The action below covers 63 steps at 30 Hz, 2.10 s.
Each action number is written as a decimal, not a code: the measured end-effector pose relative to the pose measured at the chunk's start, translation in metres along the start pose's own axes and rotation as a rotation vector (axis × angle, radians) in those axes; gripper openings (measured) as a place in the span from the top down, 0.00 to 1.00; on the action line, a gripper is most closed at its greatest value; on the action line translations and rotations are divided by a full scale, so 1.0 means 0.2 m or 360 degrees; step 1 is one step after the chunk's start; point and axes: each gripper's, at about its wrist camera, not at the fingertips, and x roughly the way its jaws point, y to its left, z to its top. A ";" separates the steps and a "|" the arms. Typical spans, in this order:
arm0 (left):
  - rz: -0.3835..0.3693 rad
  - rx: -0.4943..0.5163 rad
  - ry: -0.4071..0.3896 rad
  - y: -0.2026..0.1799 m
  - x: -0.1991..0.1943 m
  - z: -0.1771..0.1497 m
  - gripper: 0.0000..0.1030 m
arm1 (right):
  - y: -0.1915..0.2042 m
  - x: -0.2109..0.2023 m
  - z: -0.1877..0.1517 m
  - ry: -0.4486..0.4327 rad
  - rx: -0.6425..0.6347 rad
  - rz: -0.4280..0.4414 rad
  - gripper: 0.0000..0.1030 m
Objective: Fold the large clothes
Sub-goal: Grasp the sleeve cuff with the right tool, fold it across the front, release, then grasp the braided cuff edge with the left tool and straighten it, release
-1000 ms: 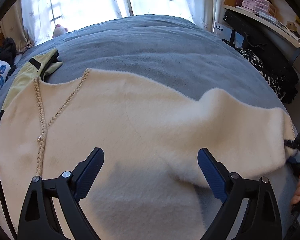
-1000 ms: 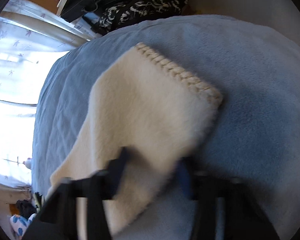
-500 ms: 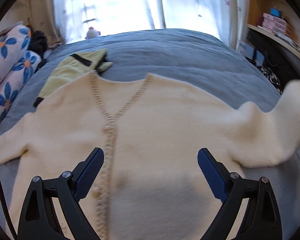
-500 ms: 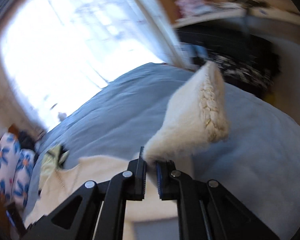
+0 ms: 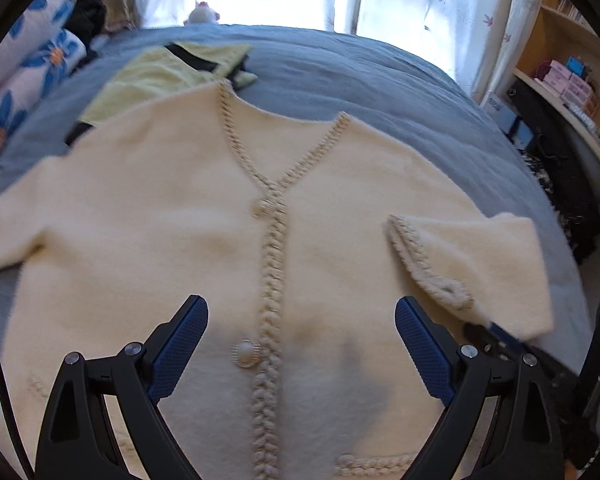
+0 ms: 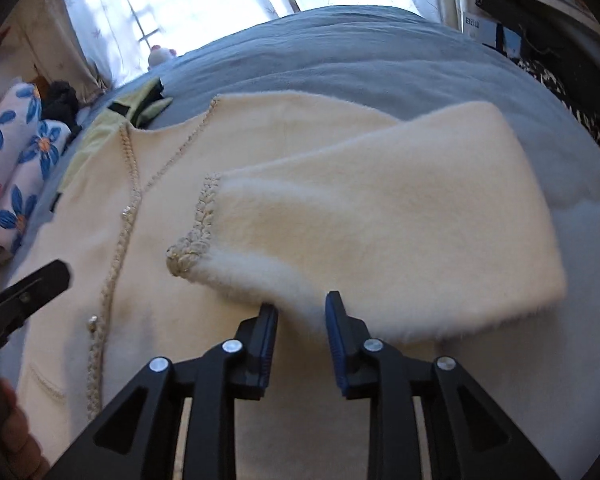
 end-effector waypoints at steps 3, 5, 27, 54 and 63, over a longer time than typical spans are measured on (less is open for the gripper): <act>-0.0205 -0.0082 0.0122 -0.01 0.09 0.02 0.09 | -0.03 -0.12 -0.07 -0.0081 0.0019 -0.0036 0.49; -0.0340 -0.0130 0.0190 -0.04 0.15 0.02 0.09 | 0.01 -0.15 -0.10 -0.0137 -0.0019 -0.0074 0.44; -0.0336 0.0256 0.0151 -0.52 0.29 0.11 0.88 | -0.20 -0.32 -0.37 -0.0150 0.0314 0.0021 0.44; -0.0005 -0.0236 0.0125 0.65 0.34 0.36 0.44 | -0.21 -0.24 -0.09 -0.0141 0.0243 -0.0014 0.39; 0.0025 0.0018 0.0231 0.50 0.50 0.45 0.49 | -0.44 0.15 0.47 -0.0015 0.0410 -0.0101 0.39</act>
